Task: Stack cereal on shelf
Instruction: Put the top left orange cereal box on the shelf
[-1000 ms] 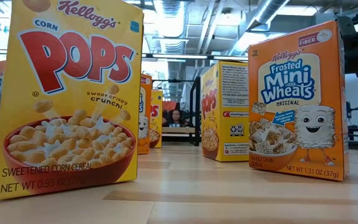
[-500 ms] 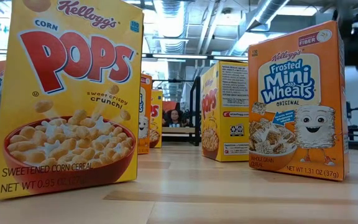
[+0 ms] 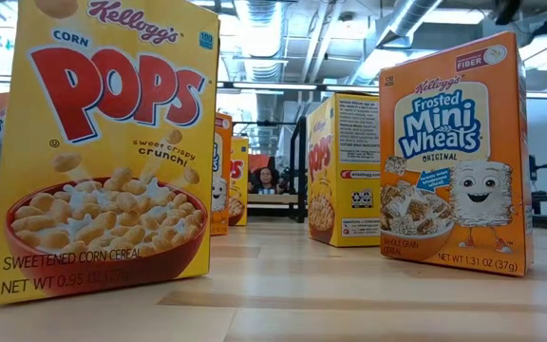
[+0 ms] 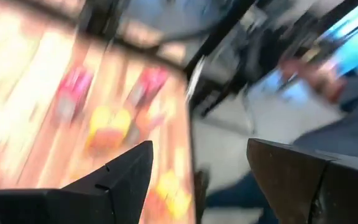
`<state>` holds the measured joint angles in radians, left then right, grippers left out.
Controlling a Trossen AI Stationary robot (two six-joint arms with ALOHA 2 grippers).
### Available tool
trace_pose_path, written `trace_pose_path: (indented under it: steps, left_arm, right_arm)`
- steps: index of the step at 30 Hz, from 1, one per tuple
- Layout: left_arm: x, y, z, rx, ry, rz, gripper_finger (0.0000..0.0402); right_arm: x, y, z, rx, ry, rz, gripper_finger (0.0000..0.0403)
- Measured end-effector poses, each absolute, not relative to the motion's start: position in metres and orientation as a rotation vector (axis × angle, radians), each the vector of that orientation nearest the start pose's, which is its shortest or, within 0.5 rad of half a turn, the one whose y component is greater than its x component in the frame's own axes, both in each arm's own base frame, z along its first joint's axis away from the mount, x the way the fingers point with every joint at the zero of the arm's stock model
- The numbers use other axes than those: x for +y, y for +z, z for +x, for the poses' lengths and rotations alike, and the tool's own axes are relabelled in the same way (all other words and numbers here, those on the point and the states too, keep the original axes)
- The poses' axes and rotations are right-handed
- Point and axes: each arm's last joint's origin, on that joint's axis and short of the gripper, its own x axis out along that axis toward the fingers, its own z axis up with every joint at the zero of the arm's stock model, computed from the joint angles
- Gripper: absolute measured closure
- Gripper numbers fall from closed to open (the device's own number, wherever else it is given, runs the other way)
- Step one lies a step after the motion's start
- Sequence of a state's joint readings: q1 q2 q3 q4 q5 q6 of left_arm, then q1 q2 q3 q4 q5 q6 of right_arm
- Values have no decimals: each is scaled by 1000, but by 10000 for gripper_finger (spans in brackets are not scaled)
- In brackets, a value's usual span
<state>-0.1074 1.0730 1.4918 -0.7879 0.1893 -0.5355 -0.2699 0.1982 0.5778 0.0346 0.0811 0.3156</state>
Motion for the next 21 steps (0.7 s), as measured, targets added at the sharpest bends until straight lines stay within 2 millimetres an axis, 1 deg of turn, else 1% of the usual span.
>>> trace_pose_path:
  steps: [2,5,7,10,13,15,19,21]
  left_arm:
    - [-25,444,175,570,-171,-530,149]
    - [-29,428,167,759,-167,-468,149]
    - [-32,422,165,833,-183,-408,149]
    - [-38,415,169,895,-220,-324,149]
    - [-42,411,177,928,-246,-290,149]
    - [-46,407,183,957,-261,-291,146]
    - [-52,397,194,1019,-268,-272,130]
    - [-56,391,199,1057,-303,-209,121]
  right_arm:
    - [-18,356,57,-321,-309,241,153]
    - [-21,373,66,-166,-335,187,153]
    - [-23,380,75,-102,-343,148,153]
    - [-26,388,87,-62,-347,82,152]
    - [-29,390,98,-24,-349,48,149]
    - [-31,388,103,8,-350,45,142]
    - [-33,379,111,98,-351,50,118]
    - [-33,376,112,131,-352,53,103]
